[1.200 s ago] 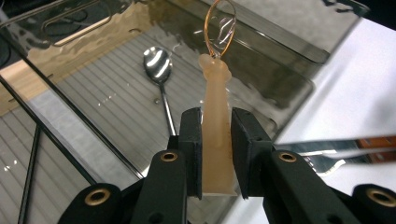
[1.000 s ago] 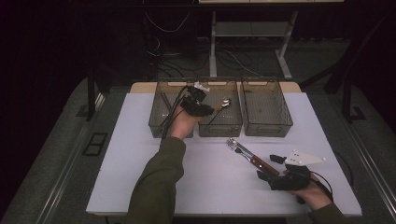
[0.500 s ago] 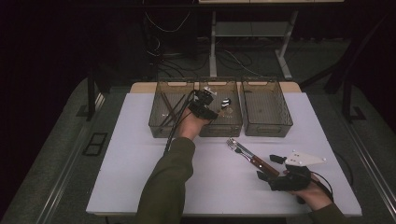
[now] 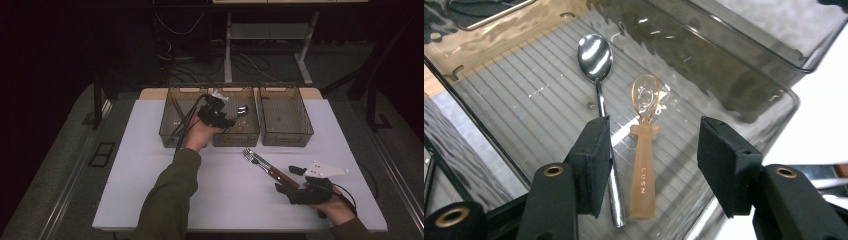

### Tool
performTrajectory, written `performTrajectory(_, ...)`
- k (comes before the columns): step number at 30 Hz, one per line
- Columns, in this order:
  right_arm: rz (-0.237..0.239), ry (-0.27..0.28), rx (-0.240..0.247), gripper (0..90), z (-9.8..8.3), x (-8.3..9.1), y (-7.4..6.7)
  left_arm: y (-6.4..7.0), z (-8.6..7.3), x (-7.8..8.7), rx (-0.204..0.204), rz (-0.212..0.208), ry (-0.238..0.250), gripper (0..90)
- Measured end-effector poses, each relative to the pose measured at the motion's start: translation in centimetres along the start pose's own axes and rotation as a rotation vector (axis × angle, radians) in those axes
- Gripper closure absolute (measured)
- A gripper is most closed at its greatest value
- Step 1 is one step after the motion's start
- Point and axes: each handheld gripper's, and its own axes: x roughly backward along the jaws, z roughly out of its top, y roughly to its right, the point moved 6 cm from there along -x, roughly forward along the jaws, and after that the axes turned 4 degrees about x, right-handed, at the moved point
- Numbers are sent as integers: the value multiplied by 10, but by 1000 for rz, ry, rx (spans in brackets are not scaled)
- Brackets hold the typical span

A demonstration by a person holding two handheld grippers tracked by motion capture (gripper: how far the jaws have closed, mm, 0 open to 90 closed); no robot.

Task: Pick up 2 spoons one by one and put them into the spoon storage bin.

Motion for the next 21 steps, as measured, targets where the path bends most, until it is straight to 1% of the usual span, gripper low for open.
performTrajectory(1,-1,0,2,179,0,0,0,0,0,2,0,-11,7,449)
performTrajectory(3,-1,0,-1,178,0,0,0,1,-2,6,2,-20,20,436)
performTrajectory(4,-2,0,-3,178,0,0,0,1,-2,9,-9,-24,26,428)
performTrajectory(8,-4,0,-4,178,0,0,1,4,-6,16,-21,-38,47,402)
performTrajectory(11,-4,0,-3,178,0,0,1,10,-9,23,-33,-54,70,379)
performTrajectory(12,-4,0,-3,178,0,0,1,11,-10,26,-50,-58,67,370)
performTrajectory(13,-6,-1,-3,178,0,0,1,13,-12,28,-56,-66,73,363)
performTrajectory(16,-5,0,-3,179,0,0,1,18,-17,36,-65,-77,82,330)
performTrajectory(17,-5,0,-3,178,0,0,1,20,-20,38,-79,-81,87,318)
performTrajectory(18,-5,-1,-3,178,0,0,1,22,-22,40,-76,-85,94,305)
performTrajectory(20,-5,1,-1,178,0,0,1,24,-28,45,-96,-88,93,282)
performTrajectory(21,-5,1,-3,178,0,0,1,26,-31,48,-95,-95,99,274)
